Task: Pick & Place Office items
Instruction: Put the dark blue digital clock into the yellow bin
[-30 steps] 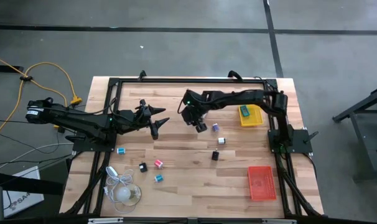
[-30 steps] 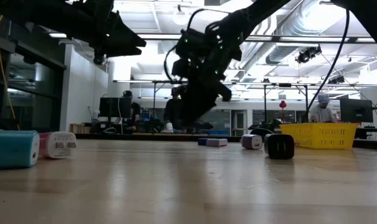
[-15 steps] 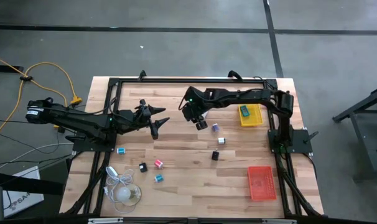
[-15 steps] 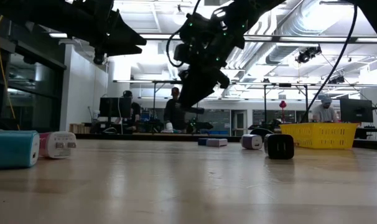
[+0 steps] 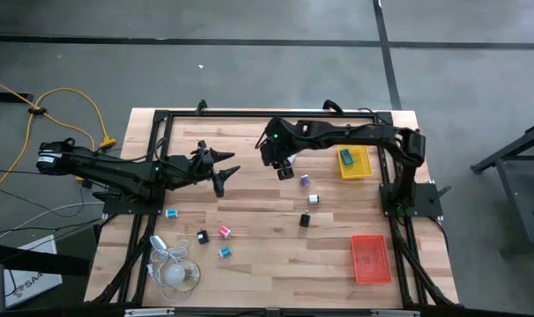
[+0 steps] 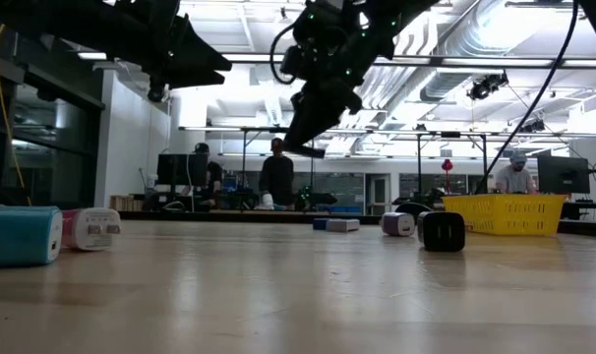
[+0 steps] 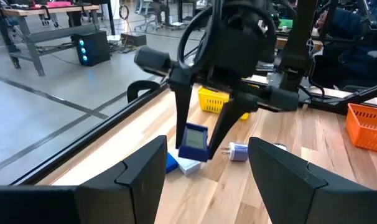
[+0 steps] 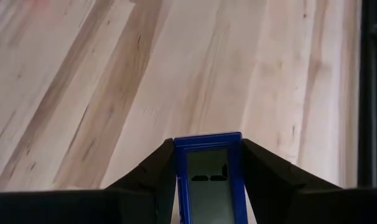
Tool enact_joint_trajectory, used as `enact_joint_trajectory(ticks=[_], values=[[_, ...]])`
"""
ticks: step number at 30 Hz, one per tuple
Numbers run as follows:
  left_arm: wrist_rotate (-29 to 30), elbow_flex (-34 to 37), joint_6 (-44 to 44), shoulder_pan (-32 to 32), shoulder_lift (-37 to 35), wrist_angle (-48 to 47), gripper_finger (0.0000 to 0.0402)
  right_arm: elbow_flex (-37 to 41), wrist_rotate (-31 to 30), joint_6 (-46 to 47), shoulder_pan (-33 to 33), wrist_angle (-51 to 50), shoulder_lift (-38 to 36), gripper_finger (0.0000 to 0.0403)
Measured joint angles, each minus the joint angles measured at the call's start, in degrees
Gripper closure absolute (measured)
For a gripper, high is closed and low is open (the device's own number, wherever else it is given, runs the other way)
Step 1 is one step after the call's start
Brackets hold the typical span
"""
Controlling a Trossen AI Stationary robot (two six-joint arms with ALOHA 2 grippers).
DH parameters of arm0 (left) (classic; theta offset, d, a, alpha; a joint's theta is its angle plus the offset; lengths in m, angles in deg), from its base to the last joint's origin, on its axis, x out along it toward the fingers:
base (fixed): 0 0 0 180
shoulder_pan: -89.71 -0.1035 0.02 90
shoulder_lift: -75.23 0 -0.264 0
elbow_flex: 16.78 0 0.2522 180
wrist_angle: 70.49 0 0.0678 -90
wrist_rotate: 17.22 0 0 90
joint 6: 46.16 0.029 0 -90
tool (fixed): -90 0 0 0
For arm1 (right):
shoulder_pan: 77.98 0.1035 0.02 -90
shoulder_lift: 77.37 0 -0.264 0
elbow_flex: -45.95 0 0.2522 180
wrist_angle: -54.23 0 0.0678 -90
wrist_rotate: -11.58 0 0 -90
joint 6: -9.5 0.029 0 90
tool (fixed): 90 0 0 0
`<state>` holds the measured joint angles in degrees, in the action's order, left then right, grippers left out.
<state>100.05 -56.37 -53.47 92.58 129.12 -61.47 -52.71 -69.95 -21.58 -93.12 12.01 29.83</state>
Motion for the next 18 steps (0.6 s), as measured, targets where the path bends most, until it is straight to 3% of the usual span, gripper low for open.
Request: enact_joint_trajectory(ticks=[18], values=[[0.00, 0.00, 0.00, 0.00, 0.00, 0.13, 0.0183, -0.02, -3.68, 6.47, -2.88, -8.44, -3.72, 0.0256]])
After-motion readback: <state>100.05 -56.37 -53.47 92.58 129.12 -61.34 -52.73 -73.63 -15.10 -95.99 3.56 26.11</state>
